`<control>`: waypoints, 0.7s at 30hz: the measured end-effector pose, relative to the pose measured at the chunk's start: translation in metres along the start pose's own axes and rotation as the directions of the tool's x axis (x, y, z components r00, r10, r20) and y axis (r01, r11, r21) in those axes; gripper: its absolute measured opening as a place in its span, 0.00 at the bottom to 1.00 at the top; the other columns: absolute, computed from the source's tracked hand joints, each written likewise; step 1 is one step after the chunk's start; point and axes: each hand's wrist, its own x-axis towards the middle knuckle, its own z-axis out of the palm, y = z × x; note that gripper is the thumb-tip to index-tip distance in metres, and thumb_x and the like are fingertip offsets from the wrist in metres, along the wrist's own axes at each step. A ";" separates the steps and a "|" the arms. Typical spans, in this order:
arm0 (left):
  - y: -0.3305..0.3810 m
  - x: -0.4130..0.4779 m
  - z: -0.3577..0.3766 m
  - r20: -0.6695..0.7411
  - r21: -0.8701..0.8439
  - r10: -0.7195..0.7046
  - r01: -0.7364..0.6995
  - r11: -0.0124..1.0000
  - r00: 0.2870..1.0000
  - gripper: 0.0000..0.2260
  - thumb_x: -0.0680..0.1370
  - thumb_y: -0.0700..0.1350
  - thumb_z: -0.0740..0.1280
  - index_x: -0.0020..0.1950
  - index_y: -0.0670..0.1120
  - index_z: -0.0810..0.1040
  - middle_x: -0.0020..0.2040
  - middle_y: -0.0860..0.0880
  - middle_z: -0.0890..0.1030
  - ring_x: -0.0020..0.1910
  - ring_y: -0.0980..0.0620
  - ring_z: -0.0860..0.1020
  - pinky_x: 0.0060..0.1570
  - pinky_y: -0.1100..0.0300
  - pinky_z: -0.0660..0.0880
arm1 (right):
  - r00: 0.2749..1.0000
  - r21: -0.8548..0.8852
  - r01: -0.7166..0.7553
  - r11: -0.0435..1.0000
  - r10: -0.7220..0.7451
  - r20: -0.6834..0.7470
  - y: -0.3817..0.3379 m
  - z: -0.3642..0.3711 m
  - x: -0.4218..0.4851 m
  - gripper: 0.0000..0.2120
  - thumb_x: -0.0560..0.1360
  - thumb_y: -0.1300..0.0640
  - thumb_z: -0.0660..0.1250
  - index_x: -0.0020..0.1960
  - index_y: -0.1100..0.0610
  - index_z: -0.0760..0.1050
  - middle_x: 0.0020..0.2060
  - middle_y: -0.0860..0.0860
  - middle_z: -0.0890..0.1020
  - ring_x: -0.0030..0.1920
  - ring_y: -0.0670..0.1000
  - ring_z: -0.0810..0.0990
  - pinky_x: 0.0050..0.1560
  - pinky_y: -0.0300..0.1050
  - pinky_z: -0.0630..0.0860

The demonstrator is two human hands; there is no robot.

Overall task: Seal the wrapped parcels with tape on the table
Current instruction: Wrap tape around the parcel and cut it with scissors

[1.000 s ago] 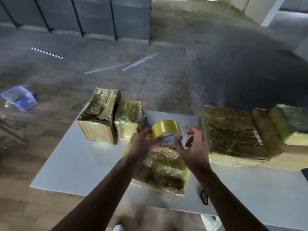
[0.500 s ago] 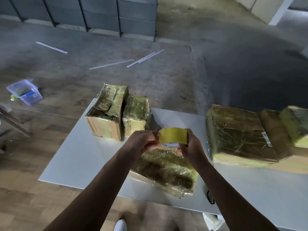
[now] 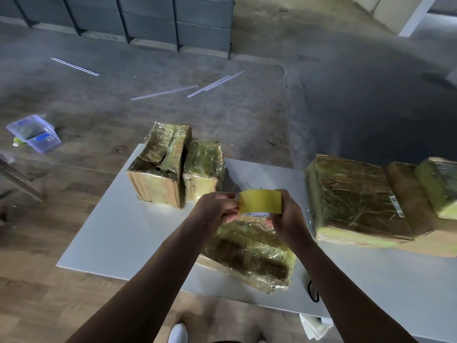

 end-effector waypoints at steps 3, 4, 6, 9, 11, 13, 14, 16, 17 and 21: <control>-0.002 0.000 0.000 -0.016 -0.059 -0.043 0.042 0.997 0.999 0.13 0.75 0.30 0.66 0.60 0.35 0.74 0.50 0.37 0.80 0.48 0.46 0.80 0.38 0.63 0.80 | 1.000 -0.013 -0.002 1.000 0.001 -0.013 -0.002 0.000 -0.003 0.15 0.68 0.46 0.55 0.51 0.51 0.69 0.36 0.45 0.75 0.35 0.55 0.79 0.35 0.49 0.77; -0.002 0.000 0.001 -0.017 -0.066 -0.057 0.056 0.996 0.998 0.13 0.75 0.29 0.66 0.59 0.35 0.74 0.50 0.37 0.79 0.47 0.46 0.80 0.37 0.63 0.80 | 1.000 -0.019 -0.001 1.000 0.001 -0.013 -0.002 0.000 -0.004 0.15 0.69 0.46 0.55 0.51 0.52 0.69 0.36 0.45 0.75 0.35 0.55 0.79 0.35 0.49 0.77; -0.004 0.001 0.001 -0.033 -0.043 -0.074 0.073 0.996 0.997 0.11 0.75 0.28 0.64 0.55 0.36 0.75 0.47 0.38 0.78 0.45 0.47 0.79 0.36 0.62 0.79 | 1.000 -0.052 -0.002 0.999 0.002 0.001 0.000 0.002 -0.007 0.14 0.71 0.48 0.57 0.52 0.54 0.70 0.36 0.46 0.75 0.35 0.55 0.79 0.35 0.49 0.76; -0.006 0.001 0.003 -0.106 0.050 -0.044 0.050 0.998 0.993 0.09 0.75 0.27 0.64 0.47 0.40 0.74 0.44 0.40 0.77 0.45 0.45 0.79 0.39 0.60 0.80 | 0.999 -0.111 -0.024 0.994 0.027 0.026 0.001 0.006 -0.008 0.12 0.72 0.52 0.59 0.51 0.58 0.71 0.37 0.49 0.76 0.36 0.53 0.78 0.35 0.48 0.74; -0.006 0.000 0.002 -0.166 0.155 0.016 0.010 0.988 0.986 0.09 0.74 0.27 0.64 0.47 0.40 0.75 0.45 0.40 0.77 0.47 0.43 0.79 0.40 0.59 0.80 | 0.999 -0.167 -0.014 0.986 0.019 0.028 -0.001 0.008 -0.008 0.12 0.72 0.52 0.58 0.50 0.59 0.71 0.37 0.50 0.75 0.36 0.52 0.75 0.35 0.45 0.69; -0.006 -0.001 -0.003 -0.189 0.197 0.073 -0.035 0.980 0.979 0.08 0.74 0.27 0.64 0.46 0.39 0.74 0.41 0.41 0.76 0.39 0.46 0.78 0.32 0.63 0.77 | 0.999 -0.212 0.006 0.977 0.002 0.038 -0.004 0.007 -0.008 0.10 0.72 0.54 0.58 0.48 0.59 0.71 0.36 0.50 0.74 0.36 0.52 0.74 0.35 0.43 0.66; -0.006 -0.002 -0.006 -0.189 0.186 0.095 -0.060 0.981 0.977 0.07 0.74 0.28 0.64 0.45 0.38 0.74 0.40 0.41 0.75 0.36 0.48 0.77 0.28 0.66 0.75 | 0.999 -0.217 0.012 0.976 -0.003 0.044 -0.006 0.006 -0.007 0.09 0.71 0.54 0.58 0.47 0.58 0.70 0.36 0.50 0.73 0.36 0.52 0.73 0.33 0.41 0.65; -0.008 -0.005 -0.010 -0.195 0.132 0.111 -0.086 0.988 0.974 0.06 0.75 0.29 0.65 0.47 0.38 0.74 0.43 0.39 0.76 0.38 0.47 0.78 0.30 0.65 0.77 | 0.999 -0.188 -0.001 0.982 0.010 0.052 -0.010 0.004 -0.006 0.05 0.71 0.57 0.60 0.45 0.57 0.69 0.35 0.49 0.73 0.35 0.50 0.73 0.32 0.37 0.62; -0.009 -0.006 -0.011 -0.199 0.097 0.105 -0.087 0.991 0.974 0.07 0.75 0.29 0.66 0.49 0.38 0.74 0.46 0.38 0.77 0.42 0.45 0.79 0.34 0.64 0.79 | 0.999 -0.174 -0.009 0.985 0.018 0.051 -0.011 0.004 -0.005 0.03 0.72 0.60 0.61 0.46 0.57 0.70 0.34 0.49 0.73 0.35 0.50 0.73 0.32 0.36 0.62; -0.011 -0.009 -0.022 -0.103 -0.013 -0.018 0.017 1.000 0.994 0.03 0.78 0.34 0.63 0.51 0.38 0.73 0.44 0.40 0.76 0.43 0.47 0.78 0.36 0.60 0.78 | 0.999 -0.204 0.018 0.979 -0.009 0.048 -0.016 0.008 -0.006 0.07 0.72 0.67 0.66 0.48 0.60 0.72 0.36 0.50 0.74 0.36 0.50 0.73 0.32 0.35 0.62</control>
